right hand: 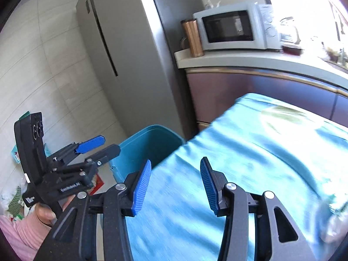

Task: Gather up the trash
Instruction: 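Open both tools to drop the net and cup into the bin, then grasp the blue-dotted paper cup with the right tool while the left tool grasps the white tissue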

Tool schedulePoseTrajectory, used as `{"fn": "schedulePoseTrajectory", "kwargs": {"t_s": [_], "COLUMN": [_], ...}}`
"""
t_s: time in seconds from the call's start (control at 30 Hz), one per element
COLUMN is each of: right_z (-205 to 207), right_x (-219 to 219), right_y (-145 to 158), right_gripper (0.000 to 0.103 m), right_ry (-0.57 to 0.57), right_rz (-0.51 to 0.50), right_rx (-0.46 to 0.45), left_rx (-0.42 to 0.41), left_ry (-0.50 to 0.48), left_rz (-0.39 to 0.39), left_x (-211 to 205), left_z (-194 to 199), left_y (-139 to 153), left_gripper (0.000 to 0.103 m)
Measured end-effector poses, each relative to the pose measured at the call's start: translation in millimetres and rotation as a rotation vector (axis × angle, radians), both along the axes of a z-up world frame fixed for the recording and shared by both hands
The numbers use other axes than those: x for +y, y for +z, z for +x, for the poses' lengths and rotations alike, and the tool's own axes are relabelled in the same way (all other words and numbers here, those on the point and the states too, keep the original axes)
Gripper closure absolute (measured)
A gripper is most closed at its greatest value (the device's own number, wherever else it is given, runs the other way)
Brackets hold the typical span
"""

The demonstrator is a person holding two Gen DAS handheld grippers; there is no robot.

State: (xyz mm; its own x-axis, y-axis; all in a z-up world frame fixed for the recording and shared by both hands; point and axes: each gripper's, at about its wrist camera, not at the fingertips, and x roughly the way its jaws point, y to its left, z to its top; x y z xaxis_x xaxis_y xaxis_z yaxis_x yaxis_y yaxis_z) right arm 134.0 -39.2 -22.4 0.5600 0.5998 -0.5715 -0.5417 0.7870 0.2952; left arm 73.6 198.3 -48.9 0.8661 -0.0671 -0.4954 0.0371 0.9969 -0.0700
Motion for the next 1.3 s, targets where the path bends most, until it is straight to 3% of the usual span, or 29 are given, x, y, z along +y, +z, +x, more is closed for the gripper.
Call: {"fn": "schedulePoseTrajectory", "kwargs": {"t_s": [0.4,0.83,1.03,1.3], "right_z": [-45.5,-77.8,-76.7,-72.8], "right_x": [-129.4,-264.8,-286.0,-287.0], "right_y": [12.9,3.1,-19.5,-34.1], "right_gripper": [0.058,0.056,0.054,0.054], "right_ry": [-0.312,-0.689,-0.694,-0.654], "right_rz": [-0.043,-0.056,-0.013,0.046], "right_rx": [-0.057,-0.051,0.018,0.055], "left_rx": [-0.013,0.035,0.089,0.212], "left_ry": [-0.294,-0.512,-0.598,-0.631], "left_rz": [-0.012,0.031,0.057,0.074], "left_x": [-128.6,-236.5,-280.8,-320.9], "left_z": [-11.3,2.3,19.7,52.2], "left_y": [12.6,5.5,-1.3,-22.2], "left_gripper": [0.032,0.032,0.033,0.037]}}
